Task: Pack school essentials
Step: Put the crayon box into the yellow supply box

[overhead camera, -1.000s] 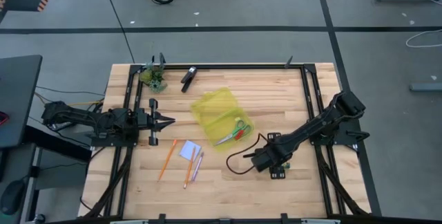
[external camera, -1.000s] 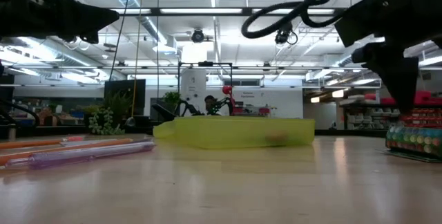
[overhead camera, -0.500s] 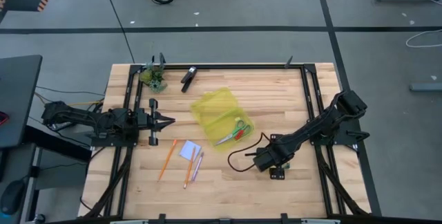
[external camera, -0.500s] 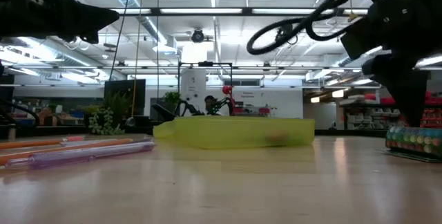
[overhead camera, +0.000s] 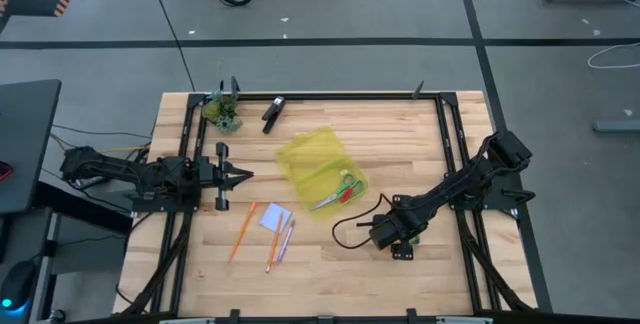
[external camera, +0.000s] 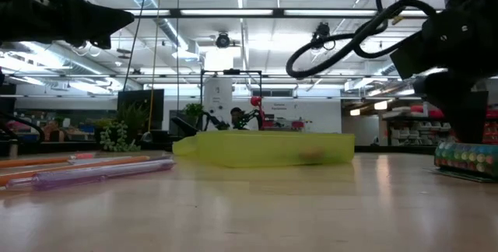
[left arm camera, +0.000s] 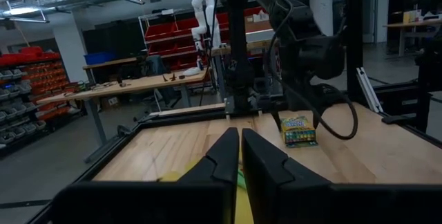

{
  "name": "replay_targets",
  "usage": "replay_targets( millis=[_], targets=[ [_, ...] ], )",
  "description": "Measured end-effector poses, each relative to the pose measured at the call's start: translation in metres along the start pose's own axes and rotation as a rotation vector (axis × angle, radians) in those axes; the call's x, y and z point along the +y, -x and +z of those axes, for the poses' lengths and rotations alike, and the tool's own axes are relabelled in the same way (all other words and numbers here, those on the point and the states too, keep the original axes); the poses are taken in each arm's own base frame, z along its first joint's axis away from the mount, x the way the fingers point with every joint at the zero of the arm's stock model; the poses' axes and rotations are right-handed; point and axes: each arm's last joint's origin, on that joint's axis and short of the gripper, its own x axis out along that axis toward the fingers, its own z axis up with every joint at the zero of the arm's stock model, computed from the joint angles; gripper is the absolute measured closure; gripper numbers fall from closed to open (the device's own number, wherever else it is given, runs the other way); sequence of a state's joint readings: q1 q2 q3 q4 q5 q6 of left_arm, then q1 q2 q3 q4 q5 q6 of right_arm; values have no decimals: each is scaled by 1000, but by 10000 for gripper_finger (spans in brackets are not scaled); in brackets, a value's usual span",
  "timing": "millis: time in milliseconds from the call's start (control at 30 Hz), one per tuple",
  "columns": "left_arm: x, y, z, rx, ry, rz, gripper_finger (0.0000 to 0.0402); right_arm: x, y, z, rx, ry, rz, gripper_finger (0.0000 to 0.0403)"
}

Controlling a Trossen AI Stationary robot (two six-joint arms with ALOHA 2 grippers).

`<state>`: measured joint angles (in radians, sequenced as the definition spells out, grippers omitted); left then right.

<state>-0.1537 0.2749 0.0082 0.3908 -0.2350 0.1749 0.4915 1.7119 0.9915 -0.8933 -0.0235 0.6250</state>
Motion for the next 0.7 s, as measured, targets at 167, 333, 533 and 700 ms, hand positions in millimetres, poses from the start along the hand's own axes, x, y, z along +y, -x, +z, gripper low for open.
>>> replay_targets(
  millis=[167, 333, 533, 700],
  targets=[
    [0, 0, 0, 0, 0, 0, 368, -1, -10, -5, -5, -7, -6, 3],
    [0, 0, 0, 0, 0, 0, 366, 1, -16, -10, -25, 7, -14, 3],
    [0, 0, 0, 0, 0, 0, 374, 1, -17, -11, -27, 9, -13, 11],
    [0, 0, 0, 0, 0, 0, 376, 1, -17, -11, -28, 27, -13, 23]
  ],
)
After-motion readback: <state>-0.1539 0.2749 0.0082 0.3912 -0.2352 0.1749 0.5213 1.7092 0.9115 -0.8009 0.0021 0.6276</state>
